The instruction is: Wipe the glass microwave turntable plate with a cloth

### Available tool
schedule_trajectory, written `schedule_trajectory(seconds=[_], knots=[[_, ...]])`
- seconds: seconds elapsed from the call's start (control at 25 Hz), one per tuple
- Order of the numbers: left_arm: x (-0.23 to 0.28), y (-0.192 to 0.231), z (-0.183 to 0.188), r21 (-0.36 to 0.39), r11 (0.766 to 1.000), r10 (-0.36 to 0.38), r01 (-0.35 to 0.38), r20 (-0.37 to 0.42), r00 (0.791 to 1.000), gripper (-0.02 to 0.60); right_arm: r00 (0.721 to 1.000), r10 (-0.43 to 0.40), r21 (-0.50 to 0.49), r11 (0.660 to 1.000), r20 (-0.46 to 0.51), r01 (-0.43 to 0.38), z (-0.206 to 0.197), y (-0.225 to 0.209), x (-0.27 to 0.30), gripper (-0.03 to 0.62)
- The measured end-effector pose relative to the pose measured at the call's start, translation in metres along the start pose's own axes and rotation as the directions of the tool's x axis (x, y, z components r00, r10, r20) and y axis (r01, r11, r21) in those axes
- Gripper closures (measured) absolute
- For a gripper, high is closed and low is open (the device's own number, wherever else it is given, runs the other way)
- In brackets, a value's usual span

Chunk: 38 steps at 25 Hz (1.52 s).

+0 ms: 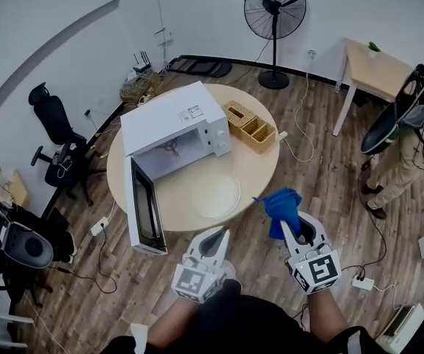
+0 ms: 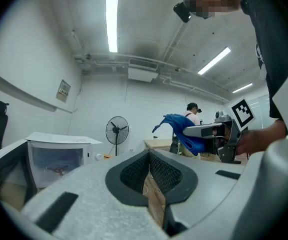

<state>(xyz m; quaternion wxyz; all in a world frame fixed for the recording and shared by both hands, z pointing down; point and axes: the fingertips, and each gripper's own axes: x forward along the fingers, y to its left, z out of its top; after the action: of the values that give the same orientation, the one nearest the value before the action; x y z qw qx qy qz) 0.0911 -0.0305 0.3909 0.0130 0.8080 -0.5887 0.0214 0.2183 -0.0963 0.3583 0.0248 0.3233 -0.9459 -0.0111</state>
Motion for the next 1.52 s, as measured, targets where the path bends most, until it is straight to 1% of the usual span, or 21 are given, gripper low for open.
schedule_trajectory(seconds=[0.32,0.48,0.68,0.8,1.04,1.2,1.36,1.52], knots=[[0.031,0.088,0.001,-0.038,0.997,0.063,-0.063,0.0,0.998,0.575,0.998,0.065,-0.012,0.998,-0.011,-0.066,0.007,0.002,0.101,0.525],[0.04,0.128,0.005,-0.024,0.996,0.085,-0.086,-0.004,0.996,0.575,0.996,0.091,-0.02,0.996,-0.007,-0.092,0.011,0.005,0.148,0.523],[0.046,0.167,0.003,-0.033,0.994,0.1,-0.1,-0.003,0.995,0.575,0.993,0.115,-0.024,0.993,-0.017,-0.115,0.011,0.017,0.193,0.524],[0.045,0.186,-0.002,-0.04,0.993,0.11,-0.11,0.007,0.994,0.575,0.992,0.124,-0.03,0.992,-0.034,-0.125,0.002,0.025,0.214,0.523],[0.042,0.208,-0.012,-0.061,0.987,0.152,-0.151,0.007,0.988,0.575,0.982,0.17,-0.031,0.985,-0.079,-0.173,-0.015,0.037,0.239,0.523],[0.045,0.214,-0.025,-0.073,0.98,0.183,-0.184,-0.014,0.983,0.575,0.974,0.205,-0.021,0.978,-0.1,-0.208,-0.024,0.037,0.251,0.523],[0.049,0.227,-0.037,-0.105,0.965,0.237,-0.241,-0.047,0.97,0.575,0.956,0.26,-0.017,0.964,-0.134,-0.265,-0.035,0.04,0.272,0.523],[0.053,0.235,-0.048,-0.102,0.948,0.295,-0.301,-0.064,0.953,0.575,0.936,0.311,-0.012,0.948,-0.164,-0.318,-0.048,0.038,0.287,0.523]])
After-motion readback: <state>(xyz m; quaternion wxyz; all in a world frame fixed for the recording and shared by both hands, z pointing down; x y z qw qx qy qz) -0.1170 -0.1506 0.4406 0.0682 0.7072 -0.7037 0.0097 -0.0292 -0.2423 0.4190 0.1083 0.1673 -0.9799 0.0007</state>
